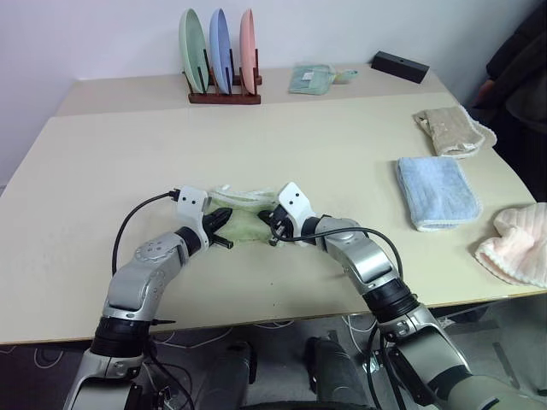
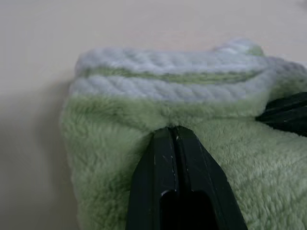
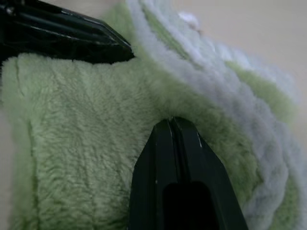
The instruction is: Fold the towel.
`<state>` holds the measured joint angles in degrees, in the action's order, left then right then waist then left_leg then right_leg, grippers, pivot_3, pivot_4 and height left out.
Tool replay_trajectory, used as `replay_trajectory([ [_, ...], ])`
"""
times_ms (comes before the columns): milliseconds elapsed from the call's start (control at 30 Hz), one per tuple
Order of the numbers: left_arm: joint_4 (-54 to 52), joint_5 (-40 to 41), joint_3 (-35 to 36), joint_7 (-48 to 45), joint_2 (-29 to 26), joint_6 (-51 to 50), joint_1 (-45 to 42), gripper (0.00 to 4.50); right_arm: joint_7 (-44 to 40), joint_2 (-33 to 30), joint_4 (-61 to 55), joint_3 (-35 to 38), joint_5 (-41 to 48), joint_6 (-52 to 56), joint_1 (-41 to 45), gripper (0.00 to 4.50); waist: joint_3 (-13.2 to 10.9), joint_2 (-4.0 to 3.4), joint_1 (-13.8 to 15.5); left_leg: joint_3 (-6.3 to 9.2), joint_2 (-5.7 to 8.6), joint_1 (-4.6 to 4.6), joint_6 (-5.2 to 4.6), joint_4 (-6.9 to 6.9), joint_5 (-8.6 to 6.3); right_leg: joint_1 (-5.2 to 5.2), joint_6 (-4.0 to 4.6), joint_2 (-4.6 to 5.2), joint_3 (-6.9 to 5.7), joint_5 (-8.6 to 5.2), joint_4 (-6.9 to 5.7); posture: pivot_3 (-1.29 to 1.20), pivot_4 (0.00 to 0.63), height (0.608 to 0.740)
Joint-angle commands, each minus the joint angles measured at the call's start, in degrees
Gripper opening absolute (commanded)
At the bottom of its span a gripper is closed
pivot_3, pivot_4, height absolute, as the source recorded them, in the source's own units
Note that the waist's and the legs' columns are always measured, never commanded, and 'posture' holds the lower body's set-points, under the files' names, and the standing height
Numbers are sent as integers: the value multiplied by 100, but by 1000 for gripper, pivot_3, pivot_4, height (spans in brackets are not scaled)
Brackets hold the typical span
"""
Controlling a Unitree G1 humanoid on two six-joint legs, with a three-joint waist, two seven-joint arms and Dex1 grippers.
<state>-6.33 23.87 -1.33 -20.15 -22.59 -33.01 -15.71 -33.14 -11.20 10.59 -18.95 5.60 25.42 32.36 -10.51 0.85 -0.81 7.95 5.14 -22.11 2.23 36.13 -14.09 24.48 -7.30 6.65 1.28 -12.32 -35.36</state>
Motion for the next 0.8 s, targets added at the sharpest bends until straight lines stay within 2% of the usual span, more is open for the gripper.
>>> replay_trajectory([
  [33, -107, -102, 93, -146, 60, 288, 250, 67, 6, -85, -49, 124, -111, -257, -119, 0, 0, 0, 0, 0, 0, 1, 0, 0, 0, -1, 0, 0, 0, 0, 0, 0, 150, 737],
  [100, -261, 29, 289, -174, 99, 324, 278, 67, 15, -33, -212, 372, 85, -315, -78, 0, 0, 0, 6, 0, 0, 1, 0, 0, 0, -1, 0, 0, 0, 0, 0, 0, 150, 737],
  [133, -450, 332, 609, -151, 120, 222, 257, 67, -127, -92, -455, 554, 291, -307, -21, 0, -1, 0, 4, 1, 0, 0, 0, 0, 0, -1, 0, 0, 0, 0, 0, 0, 150, 737],
  [167, -651, 660, 958, -116, 110, 94, 238, 276, -338, -215, -732, 676, 457, -313, 28, 530, -6, 1, 1, 1, 0, -1, 0, 1, 0, -1, 0, 0, 0, 0, 0, 0, 150, 737],
  [200, -801, 922, 1229, -94, 79, -53, 235, 582, -527, -354, -954, 713, 519, -365, 49, 846, -8, 2, 0, 3, -2, -7, 0, 3, 0, 5, -2, 0, 0, 1, 0, 0, 150, 737],
  [233, -897, 1082, 1390, -75, 58, -167, 239, 914, -644, -453, -1091, 719, 539, -405, 53, 1307, -8, 2, -3, 7, -4, -18, 0, 4, 0, 14, -3, -1, -2, 2, -1, 0, 150, 737],
  [433, -1020, 1715, 2175, 148, -217, -1042, 517, 3922, -1281, -1105, -2004, 919, 922, -154, 2, 4359, -6, 1, -27, 3, -4, -15, -1, -2, -1, 16, -3, -1, -2, 1, -1, 0, 150, 737],
  [467, -1027, 1908, 2226, 193, -191, -1298, 554, 4427, -1382, -1228, -2140, 908, 918, -182, -30, 4500, -7, 2, -20, 4, -4, -15, -1, -1, -1, 15, -3, -1, -2, 1, -1, 0, 150, 737],
  [533, -1014, 2209, 2226, 366, -74, -1773, 558, 4475, -1573, -1431, -2355, 854, 874, -346, -123, 4500, -7, 2, 12, 4, -4, -16, -1, 2, -1, 12, -4, 0, -2, 1, 0, 0, 150, 737],
  [633, -788, 2794, 2422, 866, 386, -2372, 447, 4475, -1788, -1610, -2704, 861, 1048, -267, -301, 4500, -6, 6, 30, 9, -2, -16, -1, 9, -1, 2, -6, 2, -4, 2, 5, 0, 150, 737],
  [733, -729, 3069, 2572, 1143, 573, -2645, 369, 4475, -1868, -1674, -2835, 867, 1103, -204, -371, 4500, -6, 6, 19, 11, -3, -16, -1, 11, -1, 2, -8, 1, -6, 3, 3, 0, 150, 737],
  [800, -714, 3355, 2415, 1299, 913, -2878, 294, 4475, -1876, -1751, -2926, 815, 1017, -278, -508, 4500, -6, 5, 17, 9, -3, -16, 0, 9, 0, 3, -7, 1, -5, 3, 3, 0, 150, 737],
])
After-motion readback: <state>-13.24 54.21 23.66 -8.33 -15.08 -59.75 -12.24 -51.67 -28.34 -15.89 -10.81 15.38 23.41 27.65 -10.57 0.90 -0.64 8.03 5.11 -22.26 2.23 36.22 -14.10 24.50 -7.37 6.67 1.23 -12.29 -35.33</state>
